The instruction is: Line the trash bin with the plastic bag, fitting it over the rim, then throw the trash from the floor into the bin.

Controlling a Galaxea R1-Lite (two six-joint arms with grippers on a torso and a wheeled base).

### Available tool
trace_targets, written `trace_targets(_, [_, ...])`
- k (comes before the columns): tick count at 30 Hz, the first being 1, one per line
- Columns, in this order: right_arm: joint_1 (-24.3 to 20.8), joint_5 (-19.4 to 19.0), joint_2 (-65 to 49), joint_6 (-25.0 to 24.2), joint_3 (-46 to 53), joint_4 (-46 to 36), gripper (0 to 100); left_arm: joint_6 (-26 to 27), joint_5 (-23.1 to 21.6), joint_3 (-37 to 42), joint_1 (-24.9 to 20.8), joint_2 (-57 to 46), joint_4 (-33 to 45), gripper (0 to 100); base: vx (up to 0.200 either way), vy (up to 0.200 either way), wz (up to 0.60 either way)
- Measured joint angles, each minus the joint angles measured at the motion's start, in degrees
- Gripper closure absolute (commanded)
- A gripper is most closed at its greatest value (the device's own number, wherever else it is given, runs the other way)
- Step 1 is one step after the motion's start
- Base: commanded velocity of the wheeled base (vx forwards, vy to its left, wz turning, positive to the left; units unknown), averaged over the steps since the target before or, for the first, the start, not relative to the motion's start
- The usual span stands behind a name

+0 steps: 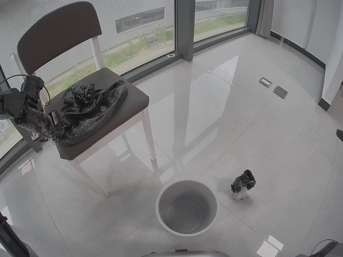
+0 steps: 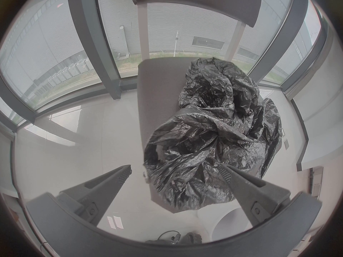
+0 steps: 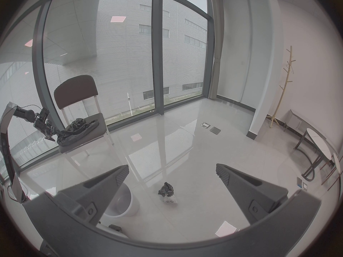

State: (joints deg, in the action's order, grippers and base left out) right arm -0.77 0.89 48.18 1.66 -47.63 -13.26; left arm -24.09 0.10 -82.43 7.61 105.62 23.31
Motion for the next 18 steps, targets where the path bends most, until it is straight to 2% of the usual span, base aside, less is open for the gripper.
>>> trace_targets(4, [0.0,0.0,-0.1,0.5,-0.1,0.1,0,-2.3,0.0,-1.8,-0.5,1.9,0.0,0,0.0,0.0,0.0])
trace_targets(12, [0.0,0.0,-0.1,1.8,-0.7,0.3,0,-3.3,0.0,-2.6,-0.8,4.0,0.0,0,0.0,0.0,0.0])
trace_targets(13, [0.0,0.0,-0.1,1.8,-0.8,0.3,0,-3.5,0.1,-2.6,-0.8,4.1,0.0,100,0.0,0.0,0.0])
trace_targets(18, [0.0,0.0,-0.1,1.8,-0.9,0.4,0,-3.7,0.1,-2.5,-0.9,4.5,0.1,100,0.0,0.0,0.0])
